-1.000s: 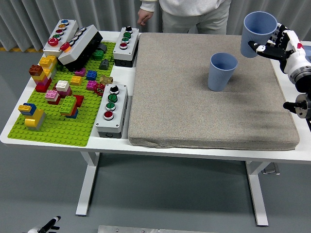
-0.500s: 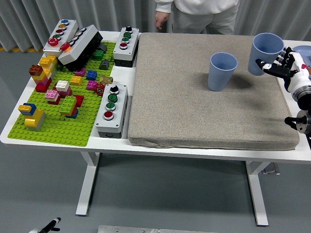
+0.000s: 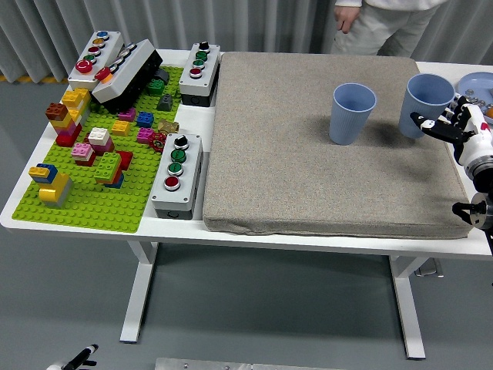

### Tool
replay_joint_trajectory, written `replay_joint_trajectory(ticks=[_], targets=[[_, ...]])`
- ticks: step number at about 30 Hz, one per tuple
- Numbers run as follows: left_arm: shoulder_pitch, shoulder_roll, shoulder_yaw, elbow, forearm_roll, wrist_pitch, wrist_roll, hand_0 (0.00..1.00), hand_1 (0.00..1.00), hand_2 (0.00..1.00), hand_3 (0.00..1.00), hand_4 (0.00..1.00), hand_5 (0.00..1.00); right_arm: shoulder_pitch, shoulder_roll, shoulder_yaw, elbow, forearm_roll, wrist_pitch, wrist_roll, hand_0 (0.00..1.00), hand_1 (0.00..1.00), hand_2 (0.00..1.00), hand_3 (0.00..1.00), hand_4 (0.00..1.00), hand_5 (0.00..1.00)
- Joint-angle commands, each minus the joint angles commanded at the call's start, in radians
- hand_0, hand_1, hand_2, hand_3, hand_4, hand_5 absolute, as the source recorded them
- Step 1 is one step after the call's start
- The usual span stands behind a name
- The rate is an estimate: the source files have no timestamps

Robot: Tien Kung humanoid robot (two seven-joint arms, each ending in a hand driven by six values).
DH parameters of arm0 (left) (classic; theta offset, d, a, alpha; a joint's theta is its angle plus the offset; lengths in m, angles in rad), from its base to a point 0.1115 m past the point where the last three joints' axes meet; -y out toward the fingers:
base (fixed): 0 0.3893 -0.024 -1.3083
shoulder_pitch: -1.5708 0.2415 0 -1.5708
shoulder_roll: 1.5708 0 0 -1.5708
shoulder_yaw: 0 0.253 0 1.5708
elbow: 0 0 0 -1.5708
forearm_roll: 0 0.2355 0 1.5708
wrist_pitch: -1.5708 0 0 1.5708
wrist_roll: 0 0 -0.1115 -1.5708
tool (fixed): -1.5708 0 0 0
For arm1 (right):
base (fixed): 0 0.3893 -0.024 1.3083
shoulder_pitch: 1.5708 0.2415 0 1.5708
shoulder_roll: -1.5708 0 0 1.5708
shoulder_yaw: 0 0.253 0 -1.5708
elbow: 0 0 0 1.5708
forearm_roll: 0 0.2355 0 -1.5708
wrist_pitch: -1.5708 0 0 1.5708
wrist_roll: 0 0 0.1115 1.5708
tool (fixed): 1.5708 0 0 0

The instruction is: Pick cup pour cup place

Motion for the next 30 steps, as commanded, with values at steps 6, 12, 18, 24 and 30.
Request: replay_joint_trajectory(ticks=[6, 12, 18, 24, 30], targets=[[0.001, 0.000, 0.000, 0.000, -0.002, 0.000, 0.000, 0.890, 0.845, 0.890, 0.799, 0.664, 0.998, -0.020, -0.007, 0.000, -0.013, 0.020, 0.003, 0.033, 0.723, 0.586, 0.478, 0.503, 0.611, 0.002], [-0.001, 0.000, 0.003, 0.000, -0.004, 0.000, 0.000, 0.889, 0.845, 0.890, 0.799, 0.664, 0.998, -0.024, -0.010, 0.001, -0.017, 0.017, -0.001, 0.033, 0.723, 0.586, 0.479, 0.503, 0.611, 0.002], [-0.003, 0.001, 0.006, 0.000, -0.007, -0.001, 0.001, 0.889, 0.845, 0.889, 0.799, 0.664, 0.998, -0.027, -0.011, -0.009, -0.024, 0.026, -0.003, 0.035, 0.725, 0.587, 0.479, 0.504, 0.611, 0.002], [-0.001, 0.001, 0.013, 0.000, -0.011, -0.001, 0.001, 0.889, 0.845, 0.889, 0.799, 0.663, 0.998, -0.030, -0.006, -0.023, -0.037, 0.034, -0.015, 0.039, 0.726, 0.587, 0.480, 0.504, 0.610, 0.002], [0.000, 0.002, 0.020, 0.000, -0.014, -0.002, 0.001, 0.888, 0.845, 0.889, 0.798, 0.663, 0.998, -0.030, -0.004, -0.029, -0.044, 0.046, -0.026, 0.050, 0.727, 0.592, 0.481, 0.506, 0.610, 0.002]])
